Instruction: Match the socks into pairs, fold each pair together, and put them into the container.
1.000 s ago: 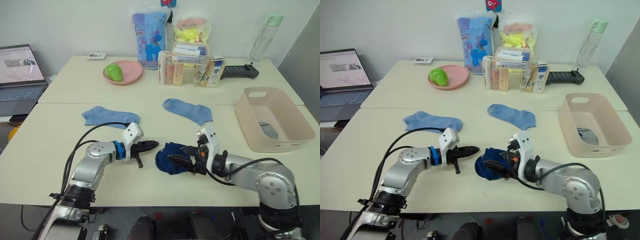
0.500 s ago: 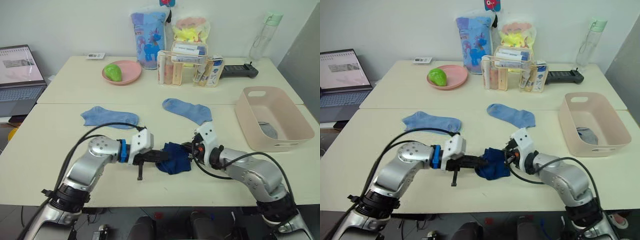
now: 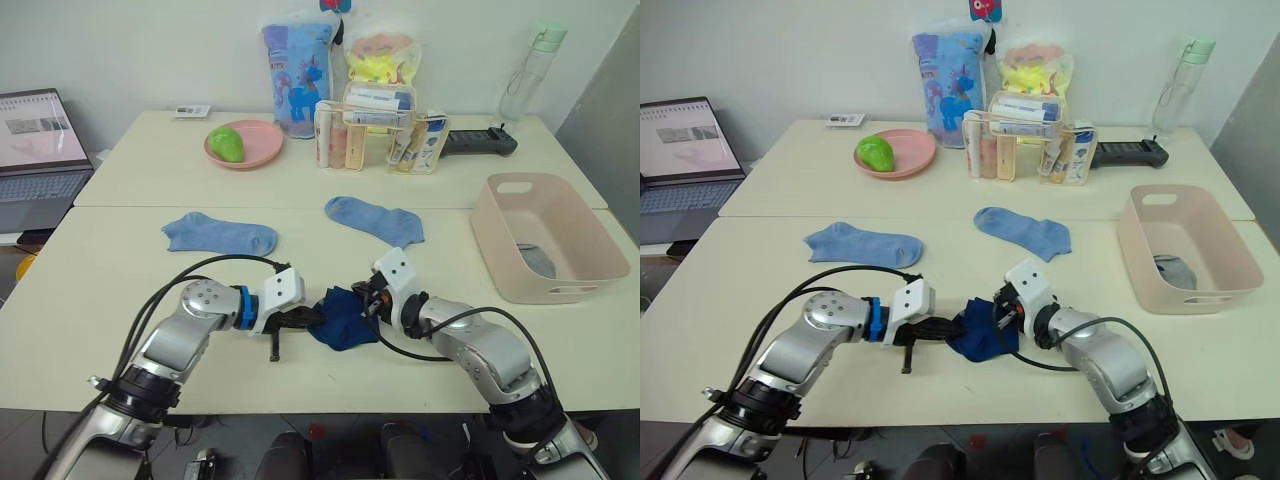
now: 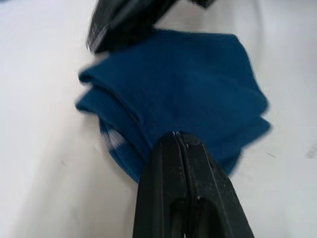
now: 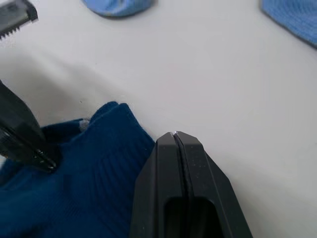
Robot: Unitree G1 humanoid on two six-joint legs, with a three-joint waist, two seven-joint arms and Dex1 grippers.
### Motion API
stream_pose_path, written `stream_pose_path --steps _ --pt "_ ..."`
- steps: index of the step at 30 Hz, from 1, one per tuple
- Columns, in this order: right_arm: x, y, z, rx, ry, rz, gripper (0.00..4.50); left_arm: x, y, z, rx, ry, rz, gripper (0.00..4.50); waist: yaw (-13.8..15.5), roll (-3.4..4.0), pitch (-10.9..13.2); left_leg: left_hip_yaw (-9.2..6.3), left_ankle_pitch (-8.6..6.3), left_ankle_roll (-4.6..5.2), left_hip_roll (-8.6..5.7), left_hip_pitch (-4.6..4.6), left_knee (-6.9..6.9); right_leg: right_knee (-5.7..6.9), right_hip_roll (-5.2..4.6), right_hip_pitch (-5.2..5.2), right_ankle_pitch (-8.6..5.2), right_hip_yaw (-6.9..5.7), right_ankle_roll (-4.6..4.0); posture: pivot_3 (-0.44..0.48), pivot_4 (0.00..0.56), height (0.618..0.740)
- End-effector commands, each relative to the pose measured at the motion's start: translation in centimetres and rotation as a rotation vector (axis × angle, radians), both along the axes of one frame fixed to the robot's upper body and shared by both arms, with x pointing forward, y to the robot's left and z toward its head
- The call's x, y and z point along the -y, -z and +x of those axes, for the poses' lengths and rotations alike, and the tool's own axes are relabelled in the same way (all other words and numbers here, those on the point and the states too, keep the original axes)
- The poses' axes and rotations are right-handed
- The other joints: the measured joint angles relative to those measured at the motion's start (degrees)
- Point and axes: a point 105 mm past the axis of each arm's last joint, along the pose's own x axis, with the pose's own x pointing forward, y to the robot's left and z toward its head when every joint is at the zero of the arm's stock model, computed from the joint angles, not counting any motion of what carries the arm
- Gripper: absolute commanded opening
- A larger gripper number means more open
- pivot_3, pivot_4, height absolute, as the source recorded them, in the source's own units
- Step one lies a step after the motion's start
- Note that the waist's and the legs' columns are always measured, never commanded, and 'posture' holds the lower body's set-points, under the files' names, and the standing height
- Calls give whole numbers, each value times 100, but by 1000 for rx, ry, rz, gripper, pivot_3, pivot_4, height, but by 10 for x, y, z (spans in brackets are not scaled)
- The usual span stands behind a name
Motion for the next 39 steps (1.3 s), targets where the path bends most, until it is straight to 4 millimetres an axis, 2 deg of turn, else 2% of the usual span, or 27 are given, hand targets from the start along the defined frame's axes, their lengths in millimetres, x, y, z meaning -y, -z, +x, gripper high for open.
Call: stream_pose_path --steps 1,4,8,10,12,15,19,23,25,30,33,35,39 --pt "3 -33 -17 92 -99 62 27 4 -40 1 7 33 -85 0 27 -5 6 0 0 0 -2 -2 2 -1 0 1 0 -2 0 0 150 703" --pt "8 -34 -28 82 -151 38 27 13 -64 2 25 52 -131 0 36 -15 15 -8 0 0 -3 -8 3 -7 0 3 0 -8 0 0 150 703" --pt "11 -19 -34 41 -180 -20 27 31 -65 9 33 31 -147 0 27 -15 14 -6 0 0 -2 -2 2 -9 0 7 0 -6 0 0 150 703" --pt "11 -13 -36 29 -188 -40 27 37 -56 9 36 37 -121 0 12 -15 15 -5 0 0 -1 -3 2 -8 0 5 0 -4 0 0 150 703" --pt "8 -4 -37 -1 -193 -37 27 42 -37 14 52 13 -80 0 3 -15 15 -4 0 0 0 -2 1 -6 2 4 0 -1 0 0 150 703" --pt "10 19 -43 -59 -211 -83 27 45 -17 19 62 -25 -45 0 11 -15 15 -5 0 0 0 1 2 -1 2 4 0 -1 0 0 150 703" --pt "20 30 -58 -93 -261 -136 27 33 -2 17 33 -31 9 0 31 -17 16 -3 0 0 -1 -1 2 -5 0 4 0 -1 0 0 150 703" --pt "30 29 -63 -79 -266 -157 27 17 3 17 26 -39 40 0 28 -18 15 -7 0 0 0 1 1 -11 -1 10 0 -4 0 0 150 703" --pt "31 16 -60 -26 -253 -131 27 16 -2 12 40 -1 24 0 26 -18 15 -4 0 0 0 5 1 -9 -1 10 0 -1 0 0 150 703" --pt "43 0 -60 44 -240 -146 27 28 -28 8 124 92 3 0 37 -18 18 -5 0 0 -1 0 2 -11 -1 9 0 -3 0 0 150 703" --pt "47 -6 -59 54 -215 -133 27 38 -35 7 126 106 -29 0 49 -23 20 -6 0 0 -2 -2 3 -12 -1 10 0 -4 0 0 150 703" --pt "49 -9 -55 70 -186 -128 27 44 -28 5 119 115 -30 0 46 -24 20 -2 0 0 -3 -2 3 -13 -1 11 0 -1 0 0 150 703" --pt "48 -9 -51 96 -168 -138 27 43 -3 1 73 121 14 0 20 -22 22 -2 0 0 0 0 2 -11 0 9 0 0 0 0 150 703"
